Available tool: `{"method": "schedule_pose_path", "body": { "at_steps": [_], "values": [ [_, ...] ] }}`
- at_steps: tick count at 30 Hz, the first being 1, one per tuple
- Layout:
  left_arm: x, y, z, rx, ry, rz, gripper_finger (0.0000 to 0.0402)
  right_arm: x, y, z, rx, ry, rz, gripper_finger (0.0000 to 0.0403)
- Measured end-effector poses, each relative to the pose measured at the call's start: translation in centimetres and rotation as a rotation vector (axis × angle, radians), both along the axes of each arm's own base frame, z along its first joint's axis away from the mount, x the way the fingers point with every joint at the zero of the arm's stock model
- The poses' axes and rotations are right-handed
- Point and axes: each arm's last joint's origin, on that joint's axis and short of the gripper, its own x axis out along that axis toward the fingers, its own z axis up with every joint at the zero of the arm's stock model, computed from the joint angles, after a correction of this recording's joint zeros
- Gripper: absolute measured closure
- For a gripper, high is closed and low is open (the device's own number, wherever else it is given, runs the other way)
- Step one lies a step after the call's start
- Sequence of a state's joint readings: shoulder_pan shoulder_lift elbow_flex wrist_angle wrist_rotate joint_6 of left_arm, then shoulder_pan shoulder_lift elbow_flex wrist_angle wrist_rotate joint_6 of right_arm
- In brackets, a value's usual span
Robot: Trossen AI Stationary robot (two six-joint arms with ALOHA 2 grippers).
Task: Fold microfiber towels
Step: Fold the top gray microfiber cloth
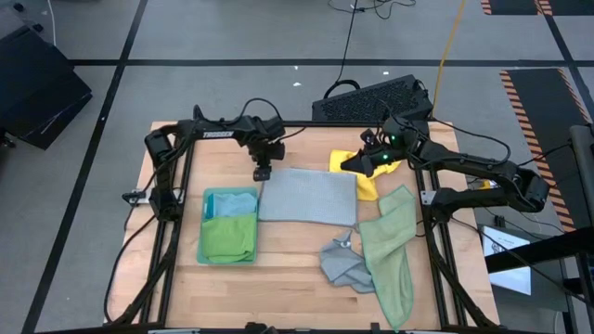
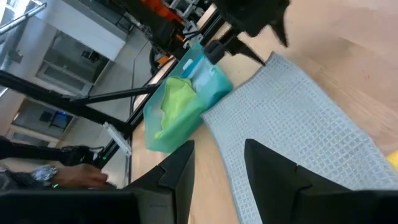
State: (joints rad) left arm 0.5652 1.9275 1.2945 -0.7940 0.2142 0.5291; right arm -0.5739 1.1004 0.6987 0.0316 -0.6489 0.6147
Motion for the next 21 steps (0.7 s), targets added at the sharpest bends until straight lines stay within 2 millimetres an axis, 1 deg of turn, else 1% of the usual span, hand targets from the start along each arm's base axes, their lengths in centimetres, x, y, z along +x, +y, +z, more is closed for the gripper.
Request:
{"method": "schedule_pose_path", "body": {
  "at_steps": [2,5,8,11,12,13,15,18,20,21],
  "values": [
    [0.1,0.0,-0.9,-0.019,0.027,0.013,0.0178,0.0,0.0,0.0,0.003,-0.002,0.009,0.0269],
    [0.1,0.1,-1.6,-0.038,0.059,0.03,0.0212,0.0,0.0,0.0,0.0,-0.001,0.011,0.0269],
    [0.3,-0.1,-1.8,-0.03,0.071,0.039,0.0269,0.0,0.0,0.0,-0.004,-0.002,0.011,0.0269],
    [0.4,-0.4,-1.5,-0.029,0.067,0.053,0.0348,0.2,-0.1,-0.2,-0.004,0.005,0.004,0.0269],
    [0.4,-0.7,-1.2,-0.041,0.064,0.057,0.0373,0.3,-0.3,-0.4,0.0,0.017,-0.006,0.0269],
    [0.3,-1.0,-0.9,-0.056,0.069,0.07,0.0385,0.4,-0.4,-0.7,0.005,0.031,-0.02,0.0269],
    [0.4,-1.6,0.4,-0.06,0.061,0.087,0.0388,0.9,-0.7,-1.1,0.007,0.056,-0.043,0.0269],
    [0.6,-2.8,3.0,-0.03,0.03,0.067,0.0388,2.4,-1.7,-1.2,-0.038,0.07,-0.016,0.0269],
    [1.0,-3.9,4.5,-0.009,-0.016,0.056,0.0394,3.9,-2.5,-1.3,-0.123,0.048,0.033,0.0267],
    [1.2,-4.4,5.2,-0.008,-0.033,0.064,0.0395,4.8,-2.8,-1.4,-0.181,0.007,0.076,0.0267]
  ]
}}
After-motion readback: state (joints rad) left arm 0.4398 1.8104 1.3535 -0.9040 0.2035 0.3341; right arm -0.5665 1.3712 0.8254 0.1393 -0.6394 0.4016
